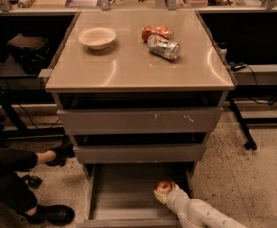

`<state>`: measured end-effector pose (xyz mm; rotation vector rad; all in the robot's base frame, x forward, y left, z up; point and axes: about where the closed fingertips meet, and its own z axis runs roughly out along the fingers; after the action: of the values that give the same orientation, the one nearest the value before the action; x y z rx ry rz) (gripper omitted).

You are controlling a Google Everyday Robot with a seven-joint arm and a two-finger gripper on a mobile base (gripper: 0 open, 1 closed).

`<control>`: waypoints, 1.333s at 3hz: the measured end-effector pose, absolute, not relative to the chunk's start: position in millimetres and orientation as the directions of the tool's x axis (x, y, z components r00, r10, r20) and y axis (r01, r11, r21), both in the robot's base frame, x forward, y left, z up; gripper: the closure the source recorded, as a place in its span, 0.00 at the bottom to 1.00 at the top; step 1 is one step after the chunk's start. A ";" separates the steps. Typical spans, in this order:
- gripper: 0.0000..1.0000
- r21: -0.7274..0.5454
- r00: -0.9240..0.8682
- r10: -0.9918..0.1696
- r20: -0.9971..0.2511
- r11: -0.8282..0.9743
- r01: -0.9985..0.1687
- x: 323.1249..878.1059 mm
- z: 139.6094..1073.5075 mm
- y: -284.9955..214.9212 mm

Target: Place apple into bottom drawer

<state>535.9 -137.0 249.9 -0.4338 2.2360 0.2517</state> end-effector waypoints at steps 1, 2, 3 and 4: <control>1.00 0.037 -0.601 -0.223 -0.768 0.920 -0.389 536.2 249.8 -136.4; 1.00 0.067 -0.623 -0.207 -0.754 0.920 -0.387 539.6 236.9 -132.2; 1.00 0.146 -0.676 -0.152 -0.721 0.921 -0.362 540.7 206.3 -130.7; 1.00 0.193 -0.706 -0.117 -0.699 0.919 -0.343 542.2 188.2 -131.0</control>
Offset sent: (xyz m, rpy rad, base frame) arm 0.0079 0.0077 -0.0287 0.0458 0.0661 -0.0041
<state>542.2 -131.0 188.2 -0.3252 2.3436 0.4023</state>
